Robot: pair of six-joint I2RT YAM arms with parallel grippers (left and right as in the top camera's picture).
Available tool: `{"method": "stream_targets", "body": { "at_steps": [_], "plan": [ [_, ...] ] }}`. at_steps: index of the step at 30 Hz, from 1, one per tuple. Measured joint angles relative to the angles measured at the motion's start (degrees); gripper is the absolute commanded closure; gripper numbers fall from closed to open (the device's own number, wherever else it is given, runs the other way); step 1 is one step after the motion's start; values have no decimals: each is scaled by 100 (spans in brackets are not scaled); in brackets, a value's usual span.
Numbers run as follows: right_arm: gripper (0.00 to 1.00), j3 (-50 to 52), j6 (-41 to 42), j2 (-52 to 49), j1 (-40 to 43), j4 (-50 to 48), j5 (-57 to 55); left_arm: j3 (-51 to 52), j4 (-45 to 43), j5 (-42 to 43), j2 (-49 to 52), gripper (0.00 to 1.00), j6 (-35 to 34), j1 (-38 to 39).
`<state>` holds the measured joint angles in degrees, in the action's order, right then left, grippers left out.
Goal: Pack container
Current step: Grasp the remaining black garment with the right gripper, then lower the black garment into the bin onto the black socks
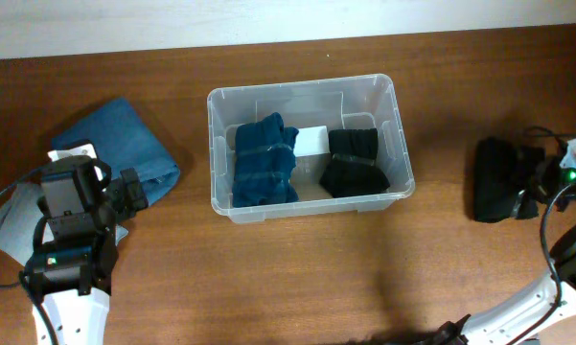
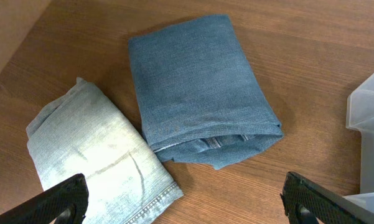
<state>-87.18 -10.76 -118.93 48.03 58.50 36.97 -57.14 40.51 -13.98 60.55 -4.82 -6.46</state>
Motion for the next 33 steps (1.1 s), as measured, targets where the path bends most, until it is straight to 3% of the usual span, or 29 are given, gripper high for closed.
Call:
{"method": "stream_targets", "body": {
  "at_steps": [5, 7, 10, 14, 18, 23, 24, 26, 27, 28, 33],
  "plan": [
    [88, -828, 7, 1416, -835, 546, 109, 0, 0, -2, 0, 1, -17, 0],
    [88, -1364, 170, 2562, -1779, 533, 229, 0, 0, 0, 0, 1, -17, 0],
    [91, -1491, 658, 3246, -3097, 575, 166, 0, -2, 0, 0, 1, -17, 0],
    [94, -1394, 1867, 2785, -4940, 131, -339, 0, 9, 0, 0, 0, -17, 0],
    [96, -938, 2747, 1904, -5794, -501, -791, 0, 13, 0, 0, 1, -17, 0],
    [94, -262, 3359, 1093, -6192, -1248, -1174, 0, 37, 0, 0, 1, -17, 0],
    [89, -197, 3392, 1027, -6205, -1331, -1196, 0, 42, 0, 0, 1, -17, 0],
    [43, -9, 3471, 717, -6218, -1635, -1305, 0, 42, 0, 0, 1, -17, 0],
    [8, 11, 3432, 664, -6210, -1683, -1322, 0, 44, 0, 0, 1, -17, 0],
    [2, 20, 3346, 651, -6201, -1707, -1338, 0, 44, 0, 0, 1, -17, 0],
    [2, -326, 2542, 831, -6207, -1049, -1202, 0, 46, 0, 0, 0, -17, 0]
  ]
}}
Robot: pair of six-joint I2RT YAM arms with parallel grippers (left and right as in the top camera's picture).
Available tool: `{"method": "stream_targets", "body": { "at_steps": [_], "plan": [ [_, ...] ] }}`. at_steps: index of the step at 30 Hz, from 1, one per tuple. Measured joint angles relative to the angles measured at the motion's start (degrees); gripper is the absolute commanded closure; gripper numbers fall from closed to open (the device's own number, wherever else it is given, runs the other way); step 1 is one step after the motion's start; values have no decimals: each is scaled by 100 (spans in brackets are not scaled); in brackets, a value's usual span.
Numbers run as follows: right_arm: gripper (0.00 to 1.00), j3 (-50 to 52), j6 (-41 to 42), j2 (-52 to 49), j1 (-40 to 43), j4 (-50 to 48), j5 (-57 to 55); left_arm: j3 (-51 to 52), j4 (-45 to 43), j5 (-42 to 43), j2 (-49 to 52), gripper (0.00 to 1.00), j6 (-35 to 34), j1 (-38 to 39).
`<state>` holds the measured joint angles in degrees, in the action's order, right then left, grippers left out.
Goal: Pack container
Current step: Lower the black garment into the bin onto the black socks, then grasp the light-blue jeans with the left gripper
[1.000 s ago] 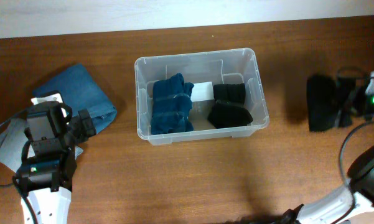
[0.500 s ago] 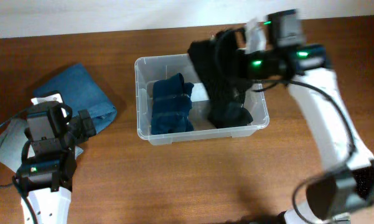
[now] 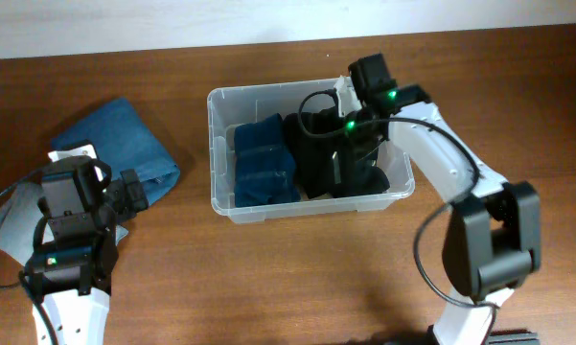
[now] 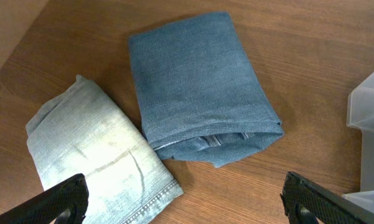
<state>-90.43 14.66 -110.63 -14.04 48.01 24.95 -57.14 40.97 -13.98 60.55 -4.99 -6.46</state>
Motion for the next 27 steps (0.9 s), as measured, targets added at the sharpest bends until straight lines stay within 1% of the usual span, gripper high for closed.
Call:
{"method": "stream_targets", "body": {
  "at_steps": [4, 6, 7, 9, 10, 12, 14, 15, 17, 20, 23, 25, 27],
  "plan": [
    [2, -1088, -514, 903, 31, 651, -446, -2, 26, -7, 0, 1, 0, 0],
    [1, -1497, -684, 1740, 175, 820, -839, -4, 31, -26, 0, 0, 0, 0],
    [2, -1604, -737, 2114, 363, 1036, -1027, -4, 37, -28, 0, 1, 0, -9],
    [2, -1685, -776, 2470, 813, 1408, -1250, -9, 39, -20, 0, 1, -2, -107],
    [2, -1700, -791, 2562, 1095, 1613, -1366, -9, 39, -22, 0, 1, -24, -284],
    [2, -1698, -828, 2509, 1556, 1963, -1508, -15, 31, 42, 0, 1, -63, -758],
    [2, -1550, -957, 2135, 1926, 2236, -1641, -90, -2, 219, 9, 1, -94, -1596],
    [2, -1495, -1023, 1985, 1998, 2330, -1661, -164, -50, 354, 22, 1, -177, -2120],
    [2, -1388, -1187, 1794, 2050, 2479, -1700, -258, -68, 597, 133, 1, -398, -2889],
    [2, -1331, -1322, 1768, 2050, 2505, -1703, -328, 138, 1043, 721, 1, -682, -3803],
    [2, -1329, -1357, 1766, 2050, 2496, -1703, -341, 387, 1504, 1537, 1, -796, -4138],
    [2, -1327, -1370, 1768, 2050, 2487, -1703, -339, 472, 1777, 2275, 1, -833, -4308],
    [2, -1327, -1386, 1768, 2050, 2487, -1703, -341, 490, 1934, 2874, 2, -841, -4419]
  ]
}}
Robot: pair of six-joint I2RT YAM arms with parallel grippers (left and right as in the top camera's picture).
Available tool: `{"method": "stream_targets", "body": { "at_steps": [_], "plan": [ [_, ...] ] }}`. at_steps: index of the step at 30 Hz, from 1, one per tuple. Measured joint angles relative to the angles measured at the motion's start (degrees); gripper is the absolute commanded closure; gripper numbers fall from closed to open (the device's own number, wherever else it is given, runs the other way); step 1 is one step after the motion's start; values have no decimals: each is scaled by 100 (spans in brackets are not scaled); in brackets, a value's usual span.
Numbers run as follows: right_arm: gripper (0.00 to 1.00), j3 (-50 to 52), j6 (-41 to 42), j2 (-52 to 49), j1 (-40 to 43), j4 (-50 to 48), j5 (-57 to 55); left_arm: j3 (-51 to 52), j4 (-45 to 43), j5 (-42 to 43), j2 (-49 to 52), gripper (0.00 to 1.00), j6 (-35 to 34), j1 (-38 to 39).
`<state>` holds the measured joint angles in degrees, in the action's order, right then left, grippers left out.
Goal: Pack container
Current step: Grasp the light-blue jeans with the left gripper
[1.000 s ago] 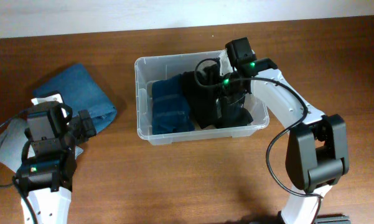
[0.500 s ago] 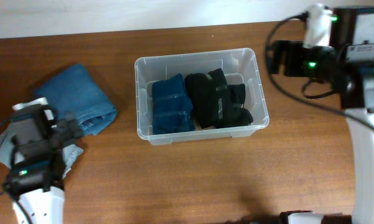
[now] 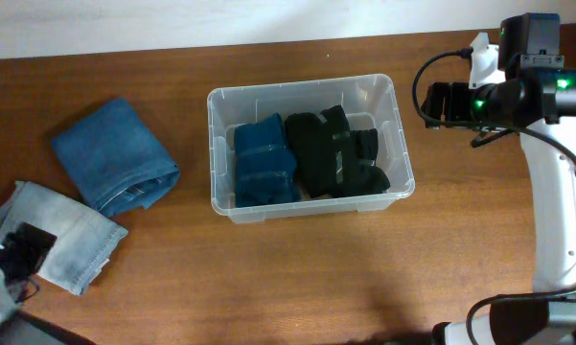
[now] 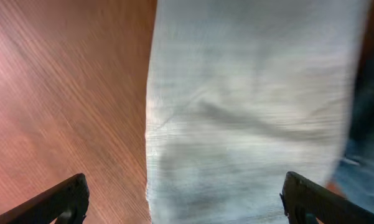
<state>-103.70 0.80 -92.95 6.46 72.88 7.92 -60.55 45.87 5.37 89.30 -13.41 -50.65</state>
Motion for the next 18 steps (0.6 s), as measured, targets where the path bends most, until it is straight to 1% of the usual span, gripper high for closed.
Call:
{"method": "stream_targets", "body": {
  "at_steps": [3, 7, 10, 11, 12, 13, 15, 16, 17, 18],
  "plan": [
    [2, 0, 2, 0, 0, -2, -11, 0, -44, 114, 675, 2, -74, -136],
    [2, 0, 2, 0, 0, 2, -17, -2, -372, 334, 1394, 2, -118, -264],
    [1, 2, 0, 0, 0, 0, -17, -68, -597, 614, 1523, 27, -94, -271],
    [1, 0, 0, 0, 0, 2, -17, -107, -739, 776, 1572, 38, -90, -275],
    [2, 0, 2, 0, 0, 13, -20, -144, -874, 988, 1635, 53, -72, -286],
    [2, 2, -2, 0, 0, 24, -20, -170, -876, 1082, 1661, 60, -87, -286],
    [2, 2, -2, 0, 0, 39, -20, -170, -907, 1340, 1727, 83, -33, -345],
    [2, 2, -2, 0, 0, 39, -20, -173, -907, 1458, 1727, 89, -11, -382],
    [2, 2, -2, 0, 0, 39, -20, -170, -905, 1574, 1727, 99, 0, -404],
    [2, 2, 2, 0, 0, 39, -20, -170, -905, 1733, 1727, 100, 26, -424]
  ]
}}
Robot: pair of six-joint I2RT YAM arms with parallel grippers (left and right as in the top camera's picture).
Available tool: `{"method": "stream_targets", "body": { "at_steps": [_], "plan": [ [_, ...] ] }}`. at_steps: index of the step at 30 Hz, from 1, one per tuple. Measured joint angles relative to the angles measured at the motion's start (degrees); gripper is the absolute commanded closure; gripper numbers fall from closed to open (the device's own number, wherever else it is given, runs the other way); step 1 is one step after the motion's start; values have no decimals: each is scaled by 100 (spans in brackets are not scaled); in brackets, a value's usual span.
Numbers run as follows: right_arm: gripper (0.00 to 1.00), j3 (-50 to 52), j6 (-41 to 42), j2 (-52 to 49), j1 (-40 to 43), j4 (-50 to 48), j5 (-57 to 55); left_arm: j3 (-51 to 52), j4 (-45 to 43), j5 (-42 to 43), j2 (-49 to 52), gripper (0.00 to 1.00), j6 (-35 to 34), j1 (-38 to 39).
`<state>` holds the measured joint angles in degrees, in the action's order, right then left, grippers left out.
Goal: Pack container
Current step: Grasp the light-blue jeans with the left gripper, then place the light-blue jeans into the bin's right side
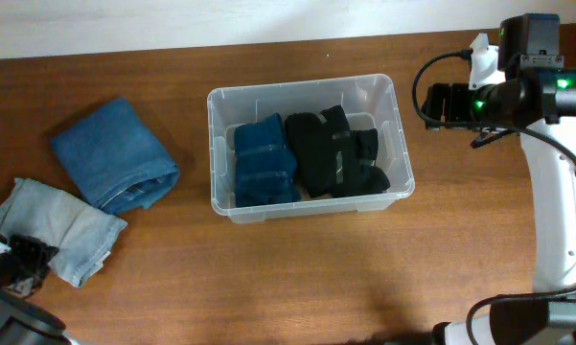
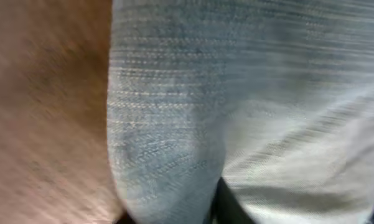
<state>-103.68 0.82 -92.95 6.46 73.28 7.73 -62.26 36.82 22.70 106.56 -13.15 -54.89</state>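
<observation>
A clear plastic container (image 1: pixel 401 134) stands mid-table and holds a folded dark-blue garment (image 1: pixel 264 161) and black garments (image 1: pixel 334 153). Left of it lie folded blue jeans (image 1: pixel 115 153) and, nearer the front, light-wash jeans (image 1: pixel 62 230). My left gripper (image 1: pixel 19 266) is at the front-left corner of the light jeans. In the left wrist view the light jeans (image 2: pixel 249 93) fill the frame, and a fold is pinched at the left gripper (image 2: pixel 174 214). My right gripper (image 1: pixel 439 103) hovers open and empty to the right of the container's back corner.
The pale wall edge (image 1: pixel 268 19) runs along the back of the table. Bare wood (image 1: pixel 297 278) stretches in front of the container. The right arm's white link (image 1: pixel 556 211) runs down the right side.
My left gripper, open over the light jeans before, is now shut on their front-left edge, and that corner has bunched up. The right arm has not moved.
At first my right gripper was on a black garment at the far right of the table, with my left gripper open above the jeans. Then the right gripper was inside the container with the garment. Later it stood empty outside, and the left gripper was low over the light jeans, now gripped.
</observation>
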Motion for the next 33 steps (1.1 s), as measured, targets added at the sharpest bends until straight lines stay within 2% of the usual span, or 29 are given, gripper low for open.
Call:
{"method": "stream_targets", "body": {
  "at_steps": [3, 8, 13, 17, 20, 22, 24, 25, 27, 33],
  "plan": [
    [2, 0, -2, 0, 0, 2, 0, 2, 175, 372, 11, 100, 17, 2],
    [2, 0, -2, 0, 0, 2, 7, 101, 1067, 1150, -326, 100, 9, 79],
    [2, 0, -4, 0, 0, 4, 26, -170, 2142, 1545, -2039, 100, 4, 308],
    [2, 0, -2, -2, 11, -2, 24, -1119, 2321, 1633, -3119, 99, -42, 870],
    [2, 0, 13, 0, 162, 0, 24, -1539, 1827, 1703, -3628, 100, -385, 2026],
    [2, 0, 24, -2, 286, 2, 24, -1578, 1078, 1729, -3733, 99, -800, 3305],
    [2, 0, 26, 0, 317, 22, 24, -1585, 188, 1209, -3620, 99, -1272, 4710],
    [1, 0, 26, 0, 317, 22, 22, -1587, 151, 1174, -3609, 99, -1296, 4806],
    [2, 2, 31, 0, 317, 24, -50, -1587, -719, 566, -3237, 100, -1661, 6341],
    [2, 4, 70, 0, 367, 22, -238, -1593, -2114, 11, -1832, 99, -2061, 8301]
  ]
}}
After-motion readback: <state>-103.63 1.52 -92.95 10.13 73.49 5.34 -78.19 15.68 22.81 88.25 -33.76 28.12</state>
